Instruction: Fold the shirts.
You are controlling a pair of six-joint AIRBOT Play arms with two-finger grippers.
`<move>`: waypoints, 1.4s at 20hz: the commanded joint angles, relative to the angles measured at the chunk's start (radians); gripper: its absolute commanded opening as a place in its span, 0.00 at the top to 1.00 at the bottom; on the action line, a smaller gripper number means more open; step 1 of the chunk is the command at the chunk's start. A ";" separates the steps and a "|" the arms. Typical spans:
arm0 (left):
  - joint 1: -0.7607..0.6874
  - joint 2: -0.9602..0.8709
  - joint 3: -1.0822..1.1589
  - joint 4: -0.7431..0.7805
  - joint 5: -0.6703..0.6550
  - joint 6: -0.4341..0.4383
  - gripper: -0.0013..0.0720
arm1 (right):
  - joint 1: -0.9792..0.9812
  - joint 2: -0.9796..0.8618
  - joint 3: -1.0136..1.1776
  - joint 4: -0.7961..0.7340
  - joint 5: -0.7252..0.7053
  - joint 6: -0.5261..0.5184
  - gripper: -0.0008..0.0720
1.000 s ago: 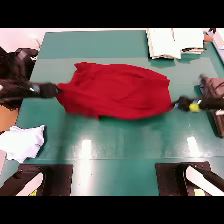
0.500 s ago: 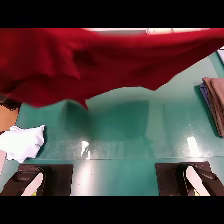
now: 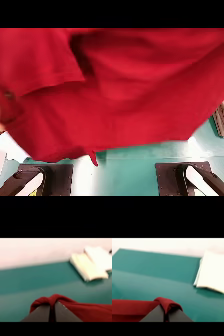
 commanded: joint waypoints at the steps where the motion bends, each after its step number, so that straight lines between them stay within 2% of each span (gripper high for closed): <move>1: 0.000 -0.179 -0.157 -0.008 -0.051 -0.008 0.95 | 0.166 -0.200 0.011 -0.201 0.103 0.055 0.96; 4: 0.000 -0.362 -0.267 -0.022 -0.031 -0.008 0.95 | 0.275 -0.410 -0.035 -0.308 0.154 0.074 0.96; 9: 0.000 -0.599 -0.282 -0.031 0.156 -0.008 0.95 | 0.266 -0.628 -0.192 -0.300 -0.027 0.112 0.96; 13: 0.000 -0.639 -0.280 -0.034 0.278 -0.008 0.95 | 0.235 -0.719 -0.108 -0.300 -0.085 0.114 0.96; 14: 0.001 -0.639 -0.273 -0.034 0.269 -0.006 0.95 | 0.233 -0.722 -0.085 -0.300 -0.076 0.111 0.96; 16: 0.021 -0.639 -0.253 -0.042 0.161 0.038 0.95 | 0.220 -0.700 -0.077 -0.304 -0.042 0.068 0.96; 19: 0.060 -0.639 -0.277 -0.041 -0.016 0.074 0.95 | 0.203 -0.621 -0.214 -0.312 -0.017 0.042 0.96; 23: 0.056 -0.639 -0.399 -0.060 0.005 0.099 0.95 | 0.202 -0.540 -0.463 -0.306 -0.130 0.034 0.96; 27: 0.056 -0.639 -0.483 -0.059 0.027 0.097 0.95 | 0.228 -0.510 -0.591 -0.299 -0.203 0.037 0.96; 28: 0.056 -0.639 -0.483 -0.048 0.018 0.091 0.89 | 0.238 -0.505 -0.604 -0.299 -0.218 0.037 0.84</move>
